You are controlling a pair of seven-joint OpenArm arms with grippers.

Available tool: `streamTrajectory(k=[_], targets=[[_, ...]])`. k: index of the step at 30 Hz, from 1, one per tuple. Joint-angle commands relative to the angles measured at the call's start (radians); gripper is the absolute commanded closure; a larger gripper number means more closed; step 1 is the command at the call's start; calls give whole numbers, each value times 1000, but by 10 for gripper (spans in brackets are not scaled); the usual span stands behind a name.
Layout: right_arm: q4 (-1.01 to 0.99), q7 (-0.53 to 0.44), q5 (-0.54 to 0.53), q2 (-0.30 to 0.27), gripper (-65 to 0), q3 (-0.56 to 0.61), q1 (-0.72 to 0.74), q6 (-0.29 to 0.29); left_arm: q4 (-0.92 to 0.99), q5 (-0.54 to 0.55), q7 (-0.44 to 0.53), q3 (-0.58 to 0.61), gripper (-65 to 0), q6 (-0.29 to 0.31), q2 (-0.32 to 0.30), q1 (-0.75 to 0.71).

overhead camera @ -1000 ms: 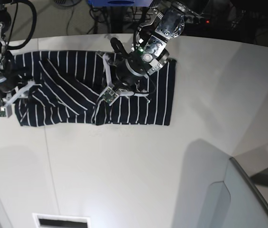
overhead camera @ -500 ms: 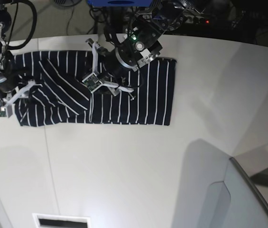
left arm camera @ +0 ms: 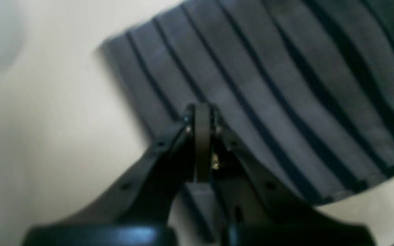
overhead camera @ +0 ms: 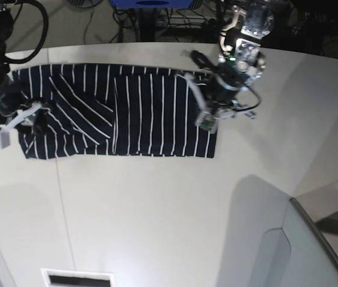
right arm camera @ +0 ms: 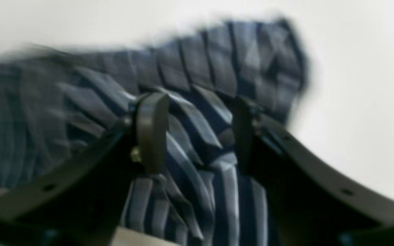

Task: Layout the t-shirt on the table in an organized manner, then fold the t-shirt properly
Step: 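Release the folded end and raise the left gripper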

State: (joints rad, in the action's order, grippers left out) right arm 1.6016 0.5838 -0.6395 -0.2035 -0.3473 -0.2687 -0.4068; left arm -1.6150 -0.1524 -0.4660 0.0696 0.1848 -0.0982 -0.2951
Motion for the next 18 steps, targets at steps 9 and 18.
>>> streamTrajectory(k=[9, 18], targets=[[-251, 181, -49, -29, -542, -210, 171, -165, -20, 67, 175, -225, 0, 2, -45, -137], [-507, 179, -26, -100, -542, -215, 225, -172, 31, 400, 194, -282, 0, 2, -143, -168]])
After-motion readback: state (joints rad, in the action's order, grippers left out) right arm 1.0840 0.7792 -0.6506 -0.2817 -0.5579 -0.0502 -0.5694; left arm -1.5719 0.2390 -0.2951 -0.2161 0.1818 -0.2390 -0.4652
